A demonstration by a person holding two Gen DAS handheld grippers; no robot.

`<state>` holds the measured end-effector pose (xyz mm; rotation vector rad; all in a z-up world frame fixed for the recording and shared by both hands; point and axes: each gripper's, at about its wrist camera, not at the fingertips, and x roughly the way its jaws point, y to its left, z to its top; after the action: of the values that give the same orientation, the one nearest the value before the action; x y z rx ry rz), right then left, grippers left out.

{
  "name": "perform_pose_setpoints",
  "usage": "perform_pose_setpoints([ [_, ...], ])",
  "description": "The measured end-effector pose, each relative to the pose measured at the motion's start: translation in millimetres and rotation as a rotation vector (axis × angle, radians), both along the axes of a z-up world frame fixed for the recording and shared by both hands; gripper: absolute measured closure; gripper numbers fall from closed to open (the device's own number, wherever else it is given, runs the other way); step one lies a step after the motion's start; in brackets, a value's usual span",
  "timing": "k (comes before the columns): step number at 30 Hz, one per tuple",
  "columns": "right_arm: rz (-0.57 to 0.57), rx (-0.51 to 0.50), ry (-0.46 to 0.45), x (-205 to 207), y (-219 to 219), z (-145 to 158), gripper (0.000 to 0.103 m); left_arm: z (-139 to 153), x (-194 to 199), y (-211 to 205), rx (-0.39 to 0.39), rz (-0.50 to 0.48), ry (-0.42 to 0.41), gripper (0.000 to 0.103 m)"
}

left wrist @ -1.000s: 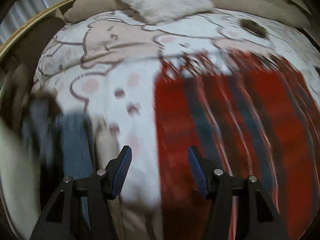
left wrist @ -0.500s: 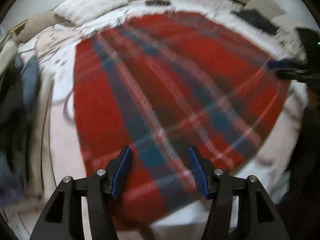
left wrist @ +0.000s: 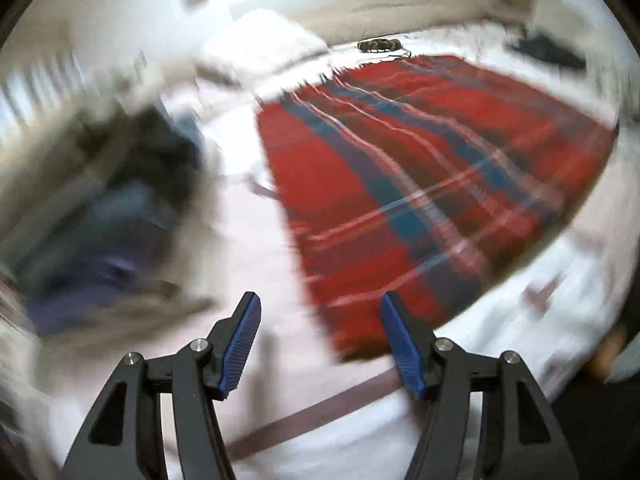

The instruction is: Fold clothes

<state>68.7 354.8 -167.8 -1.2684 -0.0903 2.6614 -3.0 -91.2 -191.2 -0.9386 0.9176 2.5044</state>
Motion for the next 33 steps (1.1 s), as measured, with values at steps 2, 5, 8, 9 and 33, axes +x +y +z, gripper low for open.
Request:
perform_pose_setpoints([
  [2, 0.086, 0.26, 0.037, 16.0, -33.3, 10.5, 0.045, -6.1, 18.1, 6.4, -0.164, -0.072, 0.105, 0.04],
  [5, 0.283, 0.546, 0.063, 30.6, -84.5, 0.7, 0.045, -23.6, 38.9, 17.4, -0.346, -0.183, 0.192, 0.041],
  [8, 0.495, 0.766, 0.053, 39.4, -129.7, -27.9, 0.045, -34.6, 39.1, 28.3, -0.425, -0.228, 0.253, 0.041],
  [9, 0.548, 0.817, 0.052, 41.8, -139.2, -37.0, 0.045, -37.6, 39.4, 34.0, -0.442, -0.254, 0.267, 0.041],
  [33, 0.826, 1.253, 0.268, -10.1, -240.6, -89.4, 0.053, -51.5, -1.2, 93.4, -0.533, -0.216, 0.3, 0.095],
])
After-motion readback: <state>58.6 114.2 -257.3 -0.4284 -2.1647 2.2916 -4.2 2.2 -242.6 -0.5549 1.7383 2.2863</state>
